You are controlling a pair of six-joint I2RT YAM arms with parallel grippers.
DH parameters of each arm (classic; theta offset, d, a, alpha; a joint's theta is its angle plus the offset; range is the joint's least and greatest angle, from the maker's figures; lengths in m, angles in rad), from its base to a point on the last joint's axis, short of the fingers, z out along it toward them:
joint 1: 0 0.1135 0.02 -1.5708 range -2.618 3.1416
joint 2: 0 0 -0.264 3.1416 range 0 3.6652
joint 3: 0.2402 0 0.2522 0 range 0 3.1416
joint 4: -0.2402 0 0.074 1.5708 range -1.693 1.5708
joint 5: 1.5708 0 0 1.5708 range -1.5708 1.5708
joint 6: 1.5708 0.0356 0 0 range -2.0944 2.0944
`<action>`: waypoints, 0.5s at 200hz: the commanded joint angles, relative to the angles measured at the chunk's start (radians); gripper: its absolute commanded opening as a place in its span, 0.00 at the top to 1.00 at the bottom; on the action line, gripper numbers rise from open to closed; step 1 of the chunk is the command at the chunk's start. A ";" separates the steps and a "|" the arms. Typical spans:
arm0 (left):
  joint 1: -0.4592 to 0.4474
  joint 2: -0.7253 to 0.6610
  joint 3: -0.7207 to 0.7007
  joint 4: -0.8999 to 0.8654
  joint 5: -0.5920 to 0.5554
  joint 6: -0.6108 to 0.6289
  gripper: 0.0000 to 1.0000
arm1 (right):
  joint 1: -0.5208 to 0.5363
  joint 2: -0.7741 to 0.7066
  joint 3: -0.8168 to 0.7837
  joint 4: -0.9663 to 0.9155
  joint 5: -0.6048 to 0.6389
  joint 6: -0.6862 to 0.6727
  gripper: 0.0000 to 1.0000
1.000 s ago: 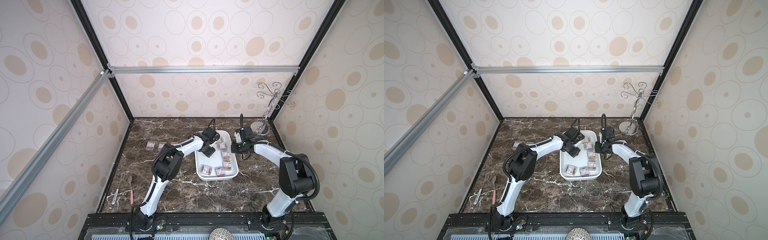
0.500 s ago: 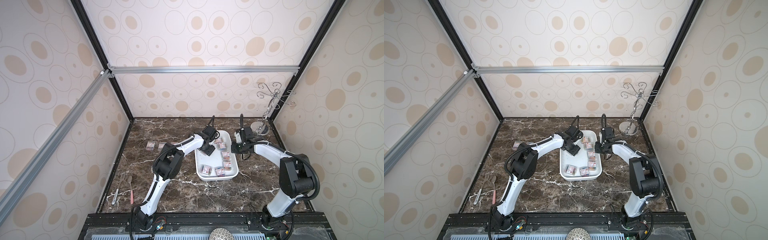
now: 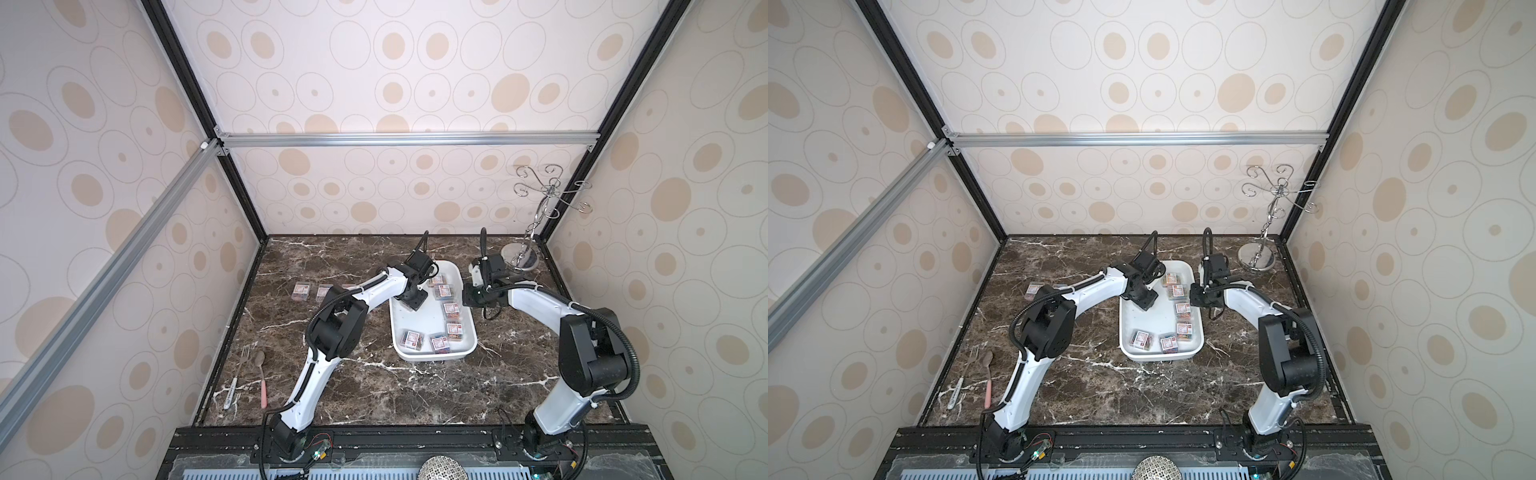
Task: Take the paper clips out of the storage box
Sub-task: Pick up the boxed paper clips from the storage box.
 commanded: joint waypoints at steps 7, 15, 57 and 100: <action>-0.001 0.011 0.012 -0.033 0.004 0.006 0.46 | -0.007 -0.014 -0.021 -0.067 0.016 0.001 0.92; -0.002 0.005 0.012 -0.031 0.006 0.005 0.46 | -0.006 -0.013 -0.020 -0.067 0.016 0.001 0.92; -0.001 -0.029 0.019 -0.021 0.027 0.011 0.46 | -0.007 -0.011 -0.017 -0.070 0.017 -0.002 0.92; 0.000 -0.055 0.042 -0.033 0.029 0.012 0.46 | -0.007 -0.011 -0.013 -0.075 0.025 -0.005 0.92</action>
